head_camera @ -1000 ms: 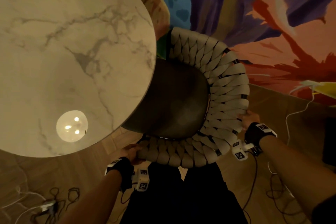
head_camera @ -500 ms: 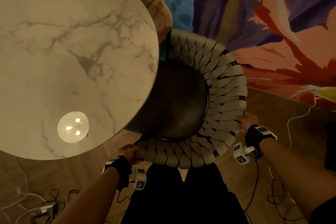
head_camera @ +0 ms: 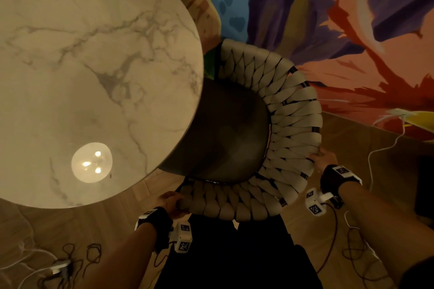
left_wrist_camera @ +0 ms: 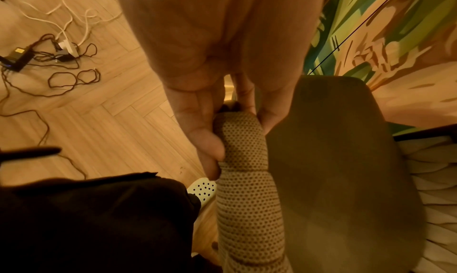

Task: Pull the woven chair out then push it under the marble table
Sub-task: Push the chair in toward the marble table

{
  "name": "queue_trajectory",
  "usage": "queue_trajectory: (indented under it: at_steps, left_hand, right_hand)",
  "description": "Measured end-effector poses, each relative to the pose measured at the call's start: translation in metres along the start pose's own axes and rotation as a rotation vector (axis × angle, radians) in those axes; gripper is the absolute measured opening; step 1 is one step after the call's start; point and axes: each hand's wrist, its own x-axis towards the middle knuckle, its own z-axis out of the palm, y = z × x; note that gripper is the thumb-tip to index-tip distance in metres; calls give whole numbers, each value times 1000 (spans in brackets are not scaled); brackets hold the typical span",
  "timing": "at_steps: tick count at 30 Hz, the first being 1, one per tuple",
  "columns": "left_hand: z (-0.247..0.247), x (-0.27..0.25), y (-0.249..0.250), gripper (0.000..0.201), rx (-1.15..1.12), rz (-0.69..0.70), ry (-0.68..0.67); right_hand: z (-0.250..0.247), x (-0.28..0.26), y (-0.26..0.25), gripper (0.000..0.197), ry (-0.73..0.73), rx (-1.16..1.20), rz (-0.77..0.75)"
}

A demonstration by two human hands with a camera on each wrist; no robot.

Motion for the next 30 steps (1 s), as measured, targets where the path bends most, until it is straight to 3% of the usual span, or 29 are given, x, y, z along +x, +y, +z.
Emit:
queue_trajectory:
  at_steps: [6,10,13,20,24,30]
  left_hand:
    - [-1,16,-10,9,-70,-82,-13]
    - [-14,70,-29,11,-54,-86,-42]
    - [-8,44,-19,11,-37,-63,-24]
    - [6,6,1,35,-13,3,-9]
    - [18,-6,13,3,23,49,-21]
    - [20,-9,13,39,2,41,-8]
  right_hand:
    - [-5,-1,0,65,1,0,15]
    - [-6,0,-1,67,-14,4,19]
    - [-6,-5,-3,65,-10,17,13]
    - [-6,-8,-9,60,7,17,-20]
    - [-5,-7,-20,58,19,18,-42]
    - [-7,-21,-26,56,55,9,-28]
